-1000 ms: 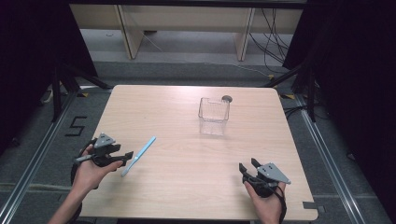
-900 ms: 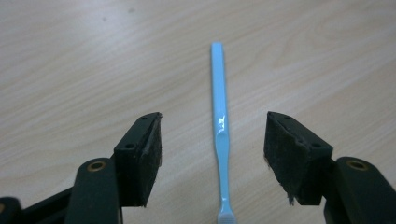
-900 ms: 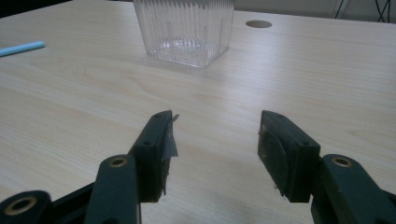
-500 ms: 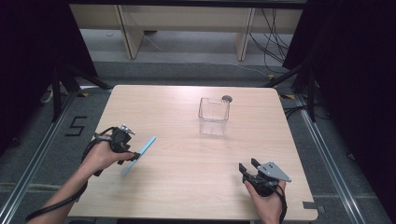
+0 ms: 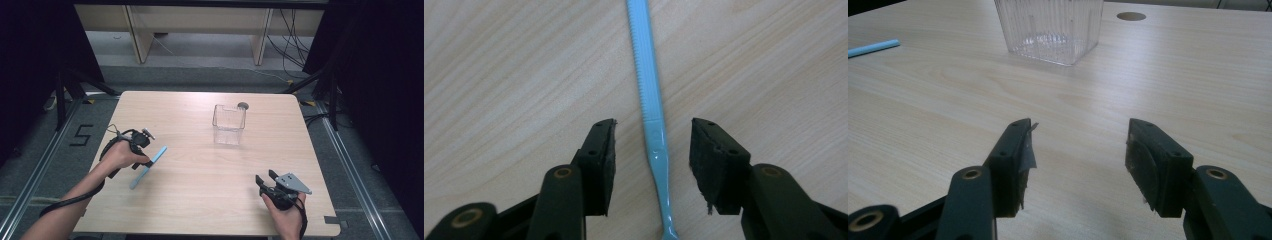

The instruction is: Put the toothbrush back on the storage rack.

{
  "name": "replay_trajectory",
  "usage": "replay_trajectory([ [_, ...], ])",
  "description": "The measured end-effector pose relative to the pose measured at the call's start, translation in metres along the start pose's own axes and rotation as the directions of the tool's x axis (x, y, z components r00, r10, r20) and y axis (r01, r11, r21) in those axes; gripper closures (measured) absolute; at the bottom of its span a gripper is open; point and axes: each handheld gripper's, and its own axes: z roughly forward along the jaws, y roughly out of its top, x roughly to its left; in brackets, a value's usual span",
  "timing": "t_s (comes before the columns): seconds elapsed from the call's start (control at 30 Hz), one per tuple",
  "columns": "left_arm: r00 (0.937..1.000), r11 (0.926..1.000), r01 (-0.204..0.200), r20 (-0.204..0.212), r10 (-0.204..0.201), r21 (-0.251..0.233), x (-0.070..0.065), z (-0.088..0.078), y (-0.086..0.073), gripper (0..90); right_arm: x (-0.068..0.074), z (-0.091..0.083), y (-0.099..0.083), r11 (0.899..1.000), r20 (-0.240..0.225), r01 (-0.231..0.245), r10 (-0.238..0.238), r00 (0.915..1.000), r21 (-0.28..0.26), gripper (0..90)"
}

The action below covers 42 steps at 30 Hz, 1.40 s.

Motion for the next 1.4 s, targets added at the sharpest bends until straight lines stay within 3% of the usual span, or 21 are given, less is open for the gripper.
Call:
replay_trajectory([
  [0.33, 0.9999, 0.9988, 0.007, 0.009, -0.007, 0.049, -0.004, 0.013, 0.004, 57.9, 0.002, 0.002, -0.001, 0.999, -0.006, -0.035, 0.035, 0.9994, 0.000, 44.9],
  [0.37, 0.9999, 0.9978, 0.006, 0.014, -0.007, 0.067, -0.005, 0.013, 0.006, 59.8, -0.001, 0.002, 0.000, 1.000, -0.001, -0.001, 0.001, 1.0000, 0.002, 44.8],
  [0.57, 0.9997, 0.9958, -0.014, 0.020, 0.012, 0.090, -0.005, 0.018, 0.010, 64.5, 0.000, 0.003, 0.000, 1.000, -0.011, -0.019, 0.019, 0.9998, 0.004, 44.7],
  [0.6, 0.9994, 0.9934, -0.025, 0.025, 0.023, 0.112, -0.005, 0.020, 0.011, 64.7, 0.000, 0.003, 0.000, 1.000, -0.013, -0.022, 0.022, 0.9997, 0.002, 44.7],
  [0.8, 0.9994, 0.9934, -0.027, 0.022, 0.025, 0.112, -0.004, 0.023, 0.011, 68.1, 0.001, 0.003, 0.000, 0.999, -0.014, -0.037, 0.037, 0.9992, 0.004, 44.5],
  [1.2, 0.9987, 0.9883, -0.048, 0.025, 0.045, 0.145, -0.004, 0.021, 0.013, 73.2, 0.000, 0.002, 0.001, 1.000, 0.000, 0.014, -0.014, 0.9999, 0.018, 44.4],
  [1.23, 0.9987, 0.9883, -0.048, 0.025, 0.045, 0.145, -0.004, 0.021, 0.013, 73.3, 0.000, 0.002, 0.001, 1.000, 0.000, 0.014, -0.014, 0.9999, 0.018, 44.4],
  [1.27, 0.9985, 0.9880, -0.052, 0.024, 0.049, 0.145, -0.004, 0.021, 0.013, 73.3, 0.002, 0.001, 0.001, 0.999, -0.003, -0.020, 0.020, 0.9998, 0.032, 44.4],
  [1.4, 0.9980, 0.9873, -0.061, 0.025, 0.058, 0.146, -0.005, 0.024, 0.013, 74.4, 0.002, 0.002, 0.001, 0.999, -0.005, -0.016, 0.016, 0.9999, 0.030, 44.3],
])
